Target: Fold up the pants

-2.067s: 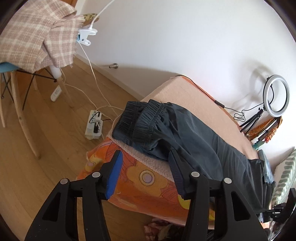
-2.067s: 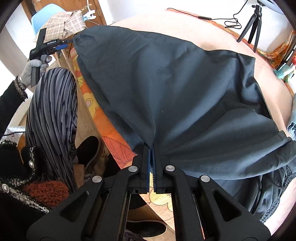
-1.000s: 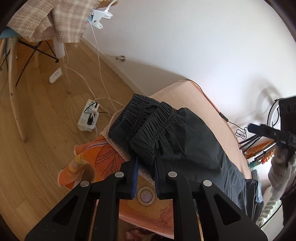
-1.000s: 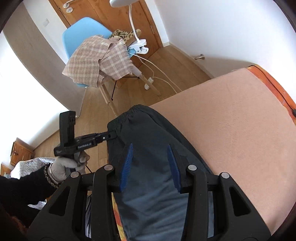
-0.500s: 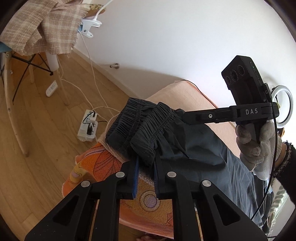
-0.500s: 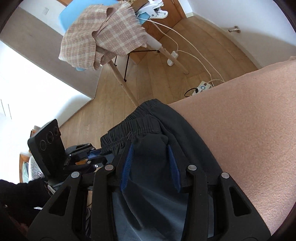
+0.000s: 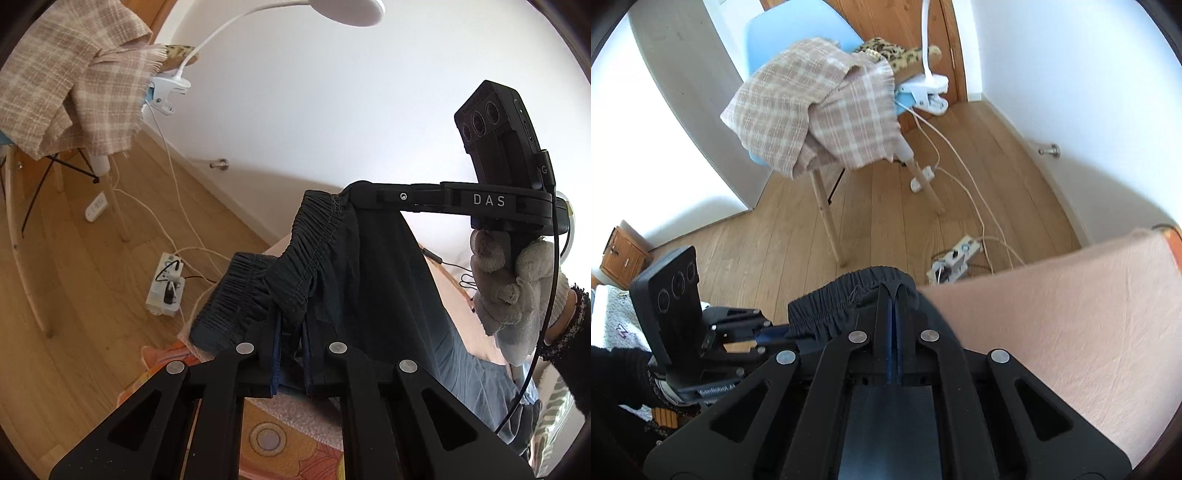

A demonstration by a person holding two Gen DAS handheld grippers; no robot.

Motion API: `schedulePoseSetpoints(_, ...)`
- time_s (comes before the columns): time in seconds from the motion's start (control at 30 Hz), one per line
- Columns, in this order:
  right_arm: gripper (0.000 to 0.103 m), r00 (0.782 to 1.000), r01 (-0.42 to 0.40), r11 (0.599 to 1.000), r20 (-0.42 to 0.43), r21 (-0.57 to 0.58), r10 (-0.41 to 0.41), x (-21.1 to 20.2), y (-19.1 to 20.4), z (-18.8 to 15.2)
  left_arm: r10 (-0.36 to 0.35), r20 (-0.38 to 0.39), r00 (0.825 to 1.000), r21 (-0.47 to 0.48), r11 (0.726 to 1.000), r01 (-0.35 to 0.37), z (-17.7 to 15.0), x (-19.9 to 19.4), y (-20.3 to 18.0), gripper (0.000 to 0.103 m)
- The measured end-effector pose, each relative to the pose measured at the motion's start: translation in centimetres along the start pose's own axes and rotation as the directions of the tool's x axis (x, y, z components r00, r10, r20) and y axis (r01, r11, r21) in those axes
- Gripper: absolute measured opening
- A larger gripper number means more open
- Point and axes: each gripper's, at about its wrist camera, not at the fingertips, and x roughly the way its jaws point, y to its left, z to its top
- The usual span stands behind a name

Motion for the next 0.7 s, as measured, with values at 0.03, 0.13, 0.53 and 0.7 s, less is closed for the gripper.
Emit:
schedulePoseSetpoints(0.03,0.002,1.000,0.001,1.000,-0.003,-0.009,-0.001,0.6,0.2,0.5,0.007,0.004,1.000,-0.008,1.000,-0.007,0.2,0.0,0.4,0.008)
schedulePoseSetpoints(0.13,0.002,0.999,0.007,1.000,-0.033,-0.029,-0.008,2.9,0.5,1.4,0.032,-0.001,0.999,-0.033,0.999,-0.032,0.4,-0.1,1.8,0.008)
schedulePoseSetpoints(0.53,0.005,0.991,0.069,0.995,-0.119,0.079,-0.059,5.7,-1.6,-1.1,0.085,-0.067,0.994,-0.009,0.996,-0.086,0.0,0.5,3.0,0.011)
schedulePoseSetpoints(0.7,0.027,0.995,0.095,0.981,-0.009,0.169,-0.095,0.5,-2.2,-1.6,0.123,-0.032,0.992,0.009,0.992,-0.123,0.7,-1.4,2.4,0.014)
